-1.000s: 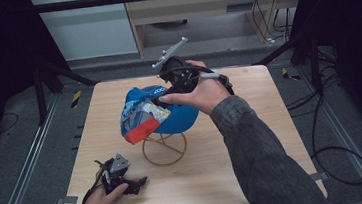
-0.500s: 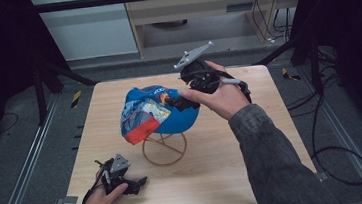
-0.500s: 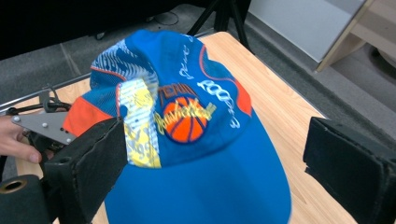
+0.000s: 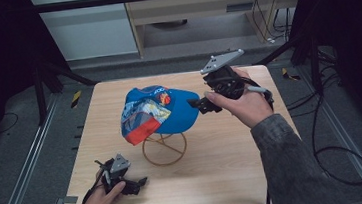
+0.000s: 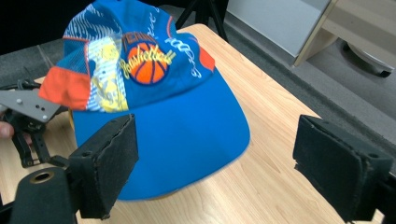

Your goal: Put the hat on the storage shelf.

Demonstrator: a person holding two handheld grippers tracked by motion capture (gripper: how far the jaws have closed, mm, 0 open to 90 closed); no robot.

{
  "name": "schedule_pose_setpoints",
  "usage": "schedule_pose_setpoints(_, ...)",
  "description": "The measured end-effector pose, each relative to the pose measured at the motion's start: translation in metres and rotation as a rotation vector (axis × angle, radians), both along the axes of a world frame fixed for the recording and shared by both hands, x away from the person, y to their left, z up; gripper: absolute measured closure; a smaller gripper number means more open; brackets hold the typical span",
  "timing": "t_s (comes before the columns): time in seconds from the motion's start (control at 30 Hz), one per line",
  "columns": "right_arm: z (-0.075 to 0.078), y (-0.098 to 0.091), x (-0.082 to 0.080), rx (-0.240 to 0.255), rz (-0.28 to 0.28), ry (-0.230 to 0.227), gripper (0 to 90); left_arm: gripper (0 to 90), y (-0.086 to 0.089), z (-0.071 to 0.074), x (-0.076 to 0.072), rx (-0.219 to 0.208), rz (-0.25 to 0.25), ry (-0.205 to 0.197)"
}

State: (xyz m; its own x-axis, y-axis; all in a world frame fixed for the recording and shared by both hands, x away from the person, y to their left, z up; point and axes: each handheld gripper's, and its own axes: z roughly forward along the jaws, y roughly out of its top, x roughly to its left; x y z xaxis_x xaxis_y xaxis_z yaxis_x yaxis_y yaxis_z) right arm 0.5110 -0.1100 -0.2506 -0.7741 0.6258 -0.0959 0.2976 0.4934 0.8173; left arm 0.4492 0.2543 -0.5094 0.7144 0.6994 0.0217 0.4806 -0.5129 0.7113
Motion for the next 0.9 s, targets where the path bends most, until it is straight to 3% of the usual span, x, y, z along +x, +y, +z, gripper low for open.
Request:
schedule_pose_setpoints(0.63, -0.017, -0.038, -0.012, 0.000, -0.059, 0.005, 14.3, 0.0, 0.000, 0.000, 0.000, 0.000, 0.000, -0.001)
schedule_pose_setpoints(0.9, -0.031, -0.053, -0.014, 0.005, -0.088, 0.018, 14.3, 0.0, 0.000, 0.000, 0.000, 0.003, -0.001, 0.001)
